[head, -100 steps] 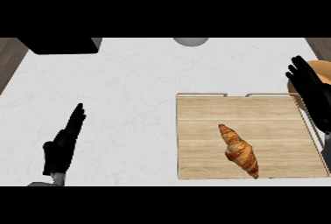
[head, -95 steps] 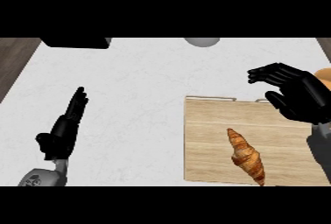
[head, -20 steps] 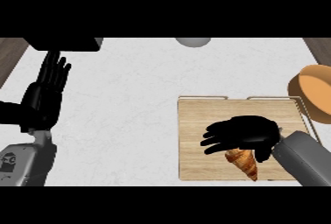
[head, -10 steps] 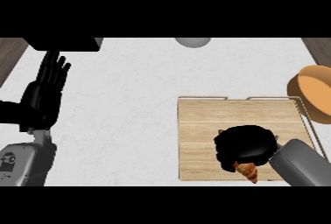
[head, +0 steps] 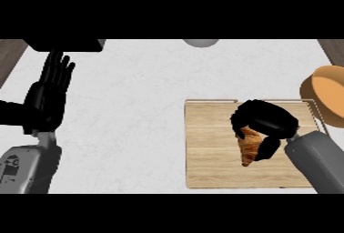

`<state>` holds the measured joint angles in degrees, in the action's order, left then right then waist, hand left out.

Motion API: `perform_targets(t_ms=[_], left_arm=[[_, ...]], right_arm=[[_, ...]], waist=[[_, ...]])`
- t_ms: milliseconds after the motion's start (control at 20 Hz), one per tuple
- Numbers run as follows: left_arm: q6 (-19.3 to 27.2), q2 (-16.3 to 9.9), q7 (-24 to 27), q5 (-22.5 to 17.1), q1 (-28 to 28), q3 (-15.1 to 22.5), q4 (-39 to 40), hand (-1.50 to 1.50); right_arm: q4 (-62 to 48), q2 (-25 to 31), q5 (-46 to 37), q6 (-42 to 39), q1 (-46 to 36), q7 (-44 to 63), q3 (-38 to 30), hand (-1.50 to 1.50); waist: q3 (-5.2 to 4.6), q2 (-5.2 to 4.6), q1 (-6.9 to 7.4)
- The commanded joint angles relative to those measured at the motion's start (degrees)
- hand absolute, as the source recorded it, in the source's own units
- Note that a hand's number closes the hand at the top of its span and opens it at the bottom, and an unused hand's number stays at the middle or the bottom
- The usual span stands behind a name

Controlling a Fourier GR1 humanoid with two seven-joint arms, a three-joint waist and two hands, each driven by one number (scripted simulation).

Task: Pick the croissant from the tray and place it in the pot

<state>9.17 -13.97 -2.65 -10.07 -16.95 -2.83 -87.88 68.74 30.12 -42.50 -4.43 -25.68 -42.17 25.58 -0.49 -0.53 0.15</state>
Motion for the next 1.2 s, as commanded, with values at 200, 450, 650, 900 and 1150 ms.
perform_targets(t_ms=[200, 450, 650, 900, 1150], left_arm=[[-0.3, 0.0, 0.2, 0.0, -0.4, 0.3, -0.4, 0.0], [-0.9, -0.1, 0.0, 0.1, -0.8, 0.9, -0.3, 0.0], [-1.9, 0.6, -0.3, -0.1, -1.2, 2.3, 0.2, 0.0], [-1.8, 0.3, -0.5, 0.6, -2.4, 2.6, 0.6, 0.0], [-1.1, 1.8, -0.1, 0.4, -1.8, 2.9, 0.3, 0.0]], right_arm=[[-11.9, -3.4, 2.4, 5.2, -6.5, 33.0, -17.7, 1.5], [-15.5, -2.2, -2.2, 13.8, -14.3, 54.3, -25.2, 1.5], [-17.7, -1.3, -9.6, 21.1, -20.9, 71.3, -27.5, 1.5], [-21.3, 1.4, -23.2, 25.1, -29.9, 92.4, -26.4, 1.5], [-26.3, 0.5, -36.6, 24.2, -37.8, 111.7, -23.5, 1.5]], waist=[[-0.07, -1.06, 1.21], [-0.41, -0.47, 3.14], [-0.38, -0.71, 4.53], [-0.31, -0.68, 5.73], [0.15, -0.21, 4.6]])
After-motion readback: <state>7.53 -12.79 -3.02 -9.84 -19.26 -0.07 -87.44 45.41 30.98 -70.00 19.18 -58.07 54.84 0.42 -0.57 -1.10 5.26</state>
